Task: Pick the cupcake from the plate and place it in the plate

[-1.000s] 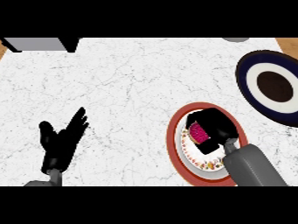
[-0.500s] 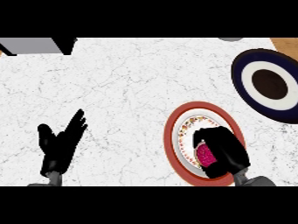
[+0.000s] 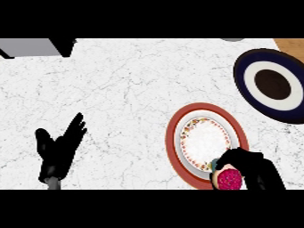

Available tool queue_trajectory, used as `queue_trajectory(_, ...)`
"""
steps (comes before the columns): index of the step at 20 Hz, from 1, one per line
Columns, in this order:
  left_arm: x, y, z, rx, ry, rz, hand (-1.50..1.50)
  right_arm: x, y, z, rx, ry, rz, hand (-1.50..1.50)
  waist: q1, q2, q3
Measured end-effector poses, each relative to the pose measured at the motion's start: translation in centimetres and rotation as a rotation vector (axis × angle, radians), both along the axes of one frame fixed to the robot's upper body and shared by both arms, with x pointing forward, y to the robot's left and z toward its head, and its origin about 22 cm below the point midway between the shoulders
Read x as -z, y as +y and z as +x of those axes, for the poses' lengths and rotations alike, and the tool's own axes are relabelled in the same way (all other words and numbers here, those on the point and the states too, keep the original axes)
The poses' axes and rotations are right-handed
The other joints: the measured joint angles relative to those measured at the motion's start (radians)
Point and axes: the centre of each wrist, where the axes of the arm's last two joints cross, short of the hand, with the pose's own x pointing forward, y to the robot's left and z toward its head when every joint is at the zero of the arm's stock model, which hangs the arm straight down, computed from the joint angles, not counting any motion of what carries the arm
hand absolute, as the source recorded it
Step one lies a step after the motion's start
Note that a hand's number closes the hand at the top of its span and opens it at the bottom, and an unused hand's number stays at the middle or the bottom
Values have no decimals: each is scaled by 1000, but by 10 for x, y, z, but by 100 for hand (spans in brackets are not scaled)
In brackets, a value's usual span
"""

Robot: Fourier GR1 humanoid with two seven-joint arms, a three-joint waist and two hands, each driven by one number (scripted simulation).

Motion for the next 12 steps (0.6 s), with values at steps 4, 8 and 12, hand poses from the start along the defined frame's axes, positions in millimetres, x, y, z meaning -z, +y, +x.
queue_trajectory(4, -2, -5, 0, 11, -4, -2, 0, -16, -13, -18, 97, -76, 158, 150, 10, 3, 0)
queue_trajectory(8, -4, -7, 2, 24, -6, -2, 0, -26, -43, -21, 182, -106, 295, 150, 19, 6, 0)
queue_trajectory(12, -4, -8, 5, 33, -10, -4, 0, -24, -70, -10, 245, -120, 427, 150, 27, 8, 0)
